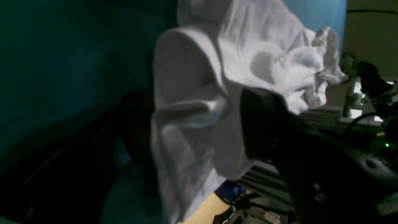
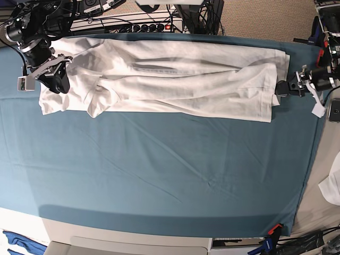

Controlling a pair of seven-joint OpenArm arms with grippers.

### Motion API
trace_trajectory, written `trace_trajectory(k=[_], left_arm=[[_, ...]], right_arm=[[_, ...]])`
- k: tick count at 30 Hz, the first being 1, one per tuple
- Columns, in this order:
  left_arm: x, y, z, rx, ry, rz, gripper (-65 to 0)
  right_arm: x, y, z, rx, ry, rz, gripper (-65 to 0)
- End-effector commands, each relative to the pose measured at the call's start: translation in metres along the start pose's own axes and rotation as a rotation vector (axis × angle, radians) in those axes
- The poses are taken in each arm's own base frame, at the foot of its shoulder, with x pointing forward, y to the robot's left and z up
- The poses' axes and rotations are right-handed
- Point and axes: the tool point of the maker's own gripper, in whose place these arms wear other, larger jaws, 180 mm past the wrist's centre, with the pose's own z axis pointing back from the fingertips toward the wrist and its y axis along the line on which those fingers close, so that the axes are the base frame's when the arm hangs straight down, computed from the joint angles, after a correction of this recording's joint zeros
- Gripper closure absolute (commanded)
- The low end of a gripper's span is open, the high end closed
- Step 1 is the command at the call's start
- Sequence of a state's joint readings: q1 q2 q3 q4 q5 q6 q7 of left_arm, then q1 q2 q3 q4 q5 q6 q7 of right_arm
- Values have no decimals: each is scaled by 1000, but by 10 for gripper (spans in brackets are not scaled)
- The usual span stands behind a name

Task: Fold the T-shirt properly
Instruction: 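Grasp the shirt hem end with the left gripper, then fold the hem end over toward the collar with the left gripper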

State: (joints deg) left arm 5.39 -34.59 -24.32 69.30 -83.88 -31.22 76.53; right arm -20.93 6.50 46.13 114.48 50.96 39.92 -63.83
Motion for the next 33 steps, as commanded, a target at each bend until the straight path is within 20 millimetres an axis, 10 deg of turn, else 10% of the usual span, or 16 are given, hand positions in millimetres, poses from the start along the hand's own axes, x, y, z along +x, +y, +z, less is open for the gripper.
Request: trace_trajectory(k=[1, 9, 14, 21, 27, 33], left_arm=[[10, -6, 4, -10, -15, -35, -441], [12, -23, -4, -44, -20, -80, -410], [16, -26, -4, -50, -32, -113, 0], [13, -40, -4, -69, 8, -237, 0], [11, -118, -8, -145, -1, -578, 0], [-34, -230, -19, -343, -24, -870, 0]], right_arm=[[14, 1, 3, 8, -50, 19, -180], [14, 1, 3, 6, -49, 21, -180], [14, 1, 3, 6, -49, 21, -180], [14, 1, 3, 5, -48, 21, -180], [15, 1, 3, 5, -53, 21, -180], [15, 0, 3, 0, -52, 24, -180]])
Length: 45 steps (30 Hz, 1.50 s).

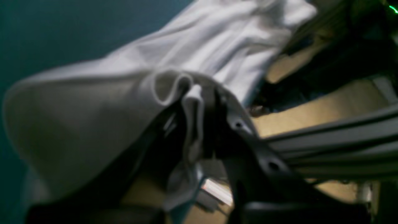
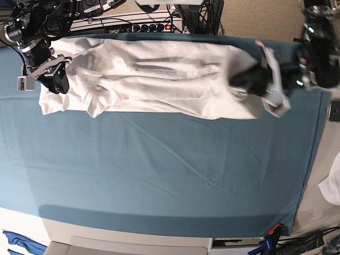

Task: Fold the T-shirt properly
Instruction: 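Fold the hem end over toward the collar with the left gripper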

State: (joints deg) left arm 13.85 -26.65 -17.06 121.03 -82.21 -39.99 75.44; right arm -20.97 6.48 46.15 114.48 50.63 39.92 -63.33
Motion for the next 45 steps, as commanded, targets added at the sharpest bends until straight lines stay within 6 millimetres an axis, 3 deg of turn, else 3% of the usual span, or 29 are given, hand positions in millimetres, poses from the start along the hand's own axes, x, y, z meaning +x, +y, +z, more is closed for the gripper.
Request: trace_trajectory(k=[1, 7, 12, 19, 24, 35, 40, 41, 43, 45], left_arm=[[10, -12, -8, -15, -28, -46, 0], [7, -39, -82, -38, -47, -90, 0], [14, -46, -141, -40, -45, -110, 0], [24, -55, -201, -119, -29, -64, 0], [32, -60, -218, -145, -39, -43, 0], [56, -73, -229, -157, -101, -42, 0], [52, -73, -229, -158, -80, -44, 0], [50, -74, -229, -162, -72, -50, -14], [49, -76, -229, -170, -73, -56, -239], [50, -73, -229, -155, -76, -33, -389]], right_arm=[[14, 0, 3, 4, -47, 22, -180], [14, 0, 3, 3, -46, 23, -180], [14, 0, 3, 2, -44, 23, -180], [13, 0, 3, 2, -44, 23, -180], [14, 0, 3, 2, -44, 24, -180], [14, 0, 3, 2, -47, 24, -180], [14, 0, 3, 2, -46, 24, -180], [14, 0, 3, 2, -47, 24, -180], [14, 0, 3, 2, -47, 24, -180], [14, 0, 3, 2, -47, 24, -180]])
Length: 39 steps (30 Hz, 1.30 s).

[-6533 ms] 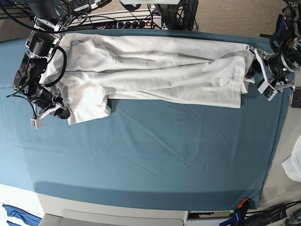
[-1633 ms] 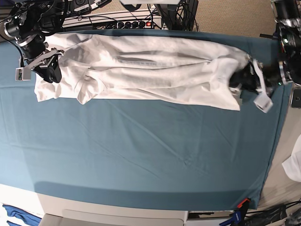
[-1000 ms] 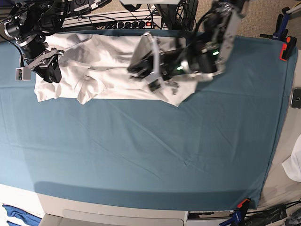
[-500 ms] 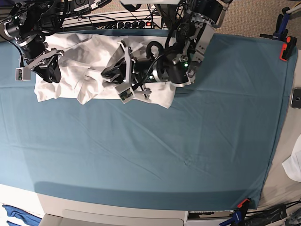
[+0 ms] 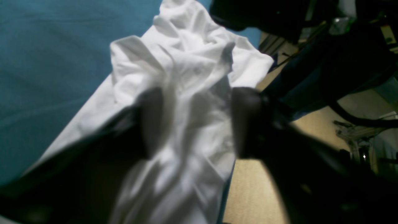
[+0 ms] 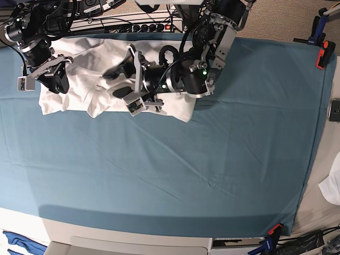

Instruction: Fold the T-shirt properly

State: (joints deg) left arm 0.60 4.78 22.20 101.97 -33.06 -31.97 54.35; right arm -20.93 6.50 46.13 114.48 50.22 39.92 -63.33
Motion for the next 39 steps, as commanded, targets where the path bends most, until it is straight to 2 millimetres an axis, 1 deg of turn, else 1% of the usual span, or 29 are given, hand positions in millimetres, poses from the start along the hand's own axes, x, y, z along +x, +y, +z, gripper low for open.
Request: trace_trajectory(k=[1, 4, 6, 7, 8, 9, 10, 12, 13, 16, 18, 21, 23, 25, 27, 30, 32, 36, 39], left_arm=[[21, -5, 0, -11, -67, -2, -402], [25, -7, 5, -4, -57, -26, -399], [30, -10, 13, 6, -54, -72, -395], [33, -10, 19, 20, -59, -94, -375], [36, -7, 26, 44, -63, -119, -342], [37, -4, 34, 74, -68, -138, -293], [39, 1, 44, 110, -73, -155, -226], [39, 14, 68, 189, -83, -171, -55], [39, 21, 82, 233, -90, -172, 0], [30, 49, 130, 407, -93, -125, 0], [18, 68, 163, 526, -76, -79, 0], [-12, 91, 203, 676, -16, 26, 0], [-34, 95, 218, 730, 30, 95, 0], [-52, 90, 221, 733, 67, 145, 0], [-64, 78, 214, 689, 85, 188, 0], [-75, 62, 200, 630, 111, 214, 0], [-78, 53, 187, 594, 132, 202, 0], [-78, 48, 171, 602, 159, 150, 0], [-77, 41, 159, 582, 169, 112, 0]], right_arm=[[15, 1, 3, 6, -51, 20, -180], [15, 1, 3, 6, -51, 20, -180], [15, 1, 3, 6, -52, 20, -180], [15, 1, 3, 6, -51, 20, -180], [15, 1, 3, 6, -51, 20, -180], [15, 1, 3, 6, -51, 20, -180], [14, 1, 3, 5, -50, 21, -180], [14, 0, 3, 4, -49, 22, -180], [14, 0, 3, 4, -49, 22, -180], [14, 0, 3, 4, -50, 22, -180], [15, 1, 3, 4, -51, 21, -180], [15, 1, 3, 4, -55, 21, -180], [16, 1, 3, 5, -57, 21, -180], [16, 1, 3, 4, -58, 21, -180], [16, 1, 3, 5, -58, 21, -180], [16, 1, 3, 5, -58, 21, -180], [16, 1, 3, 5, -61, 21, -180], [17, 1, 3, 5, -62, 21, -180], [16, 1, 3, 4, -61, 21, -180]])
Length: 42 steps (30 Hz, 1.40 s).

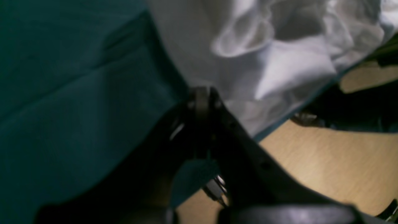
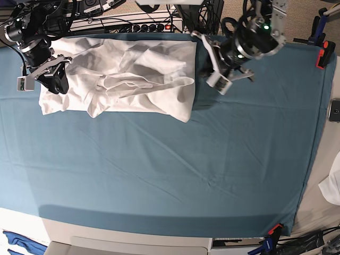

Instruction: Fold the T-shirt properly

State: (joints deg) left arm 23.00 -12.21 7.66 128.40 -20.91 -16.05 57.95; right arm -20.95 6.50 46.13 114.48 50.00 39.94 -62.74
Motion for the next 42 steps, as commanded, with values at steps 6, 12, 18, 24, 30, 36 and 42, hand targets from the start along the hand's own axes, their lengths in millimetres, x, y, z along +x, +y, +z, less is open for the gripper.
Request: trace_trajectory(k=[6, 12, 18, 24, 30, 36, 42], left_arm=[[13, -19, -3, -35, -50, -51, 0], [20, -12, -7, -14, -72, -48, 0], [10, 1, -21, 9, -25, -48, 0], [17, 0, -24, -13, -44, -39, 0], [13, -2, -31, -7, -25, -21, 0], [9, -8, -36, -28, -9, -22, 0], [31, -65, -47, -162, -61, -51, 0]], right_arm=[[15, 1, 3, 7, -54, 19, -180], [15, 1, 3, 7, -54, 20, -180], [15, 1, 3, 7, -54, 20, -180], [15, 1, 3, 7, -54, 19, -180], [15, 1, 3, 7, -54, 19, -180], [15, 1, 3, 7, -54, 20, -180], [15, 1, 3, 7, -54, 19, -180]])
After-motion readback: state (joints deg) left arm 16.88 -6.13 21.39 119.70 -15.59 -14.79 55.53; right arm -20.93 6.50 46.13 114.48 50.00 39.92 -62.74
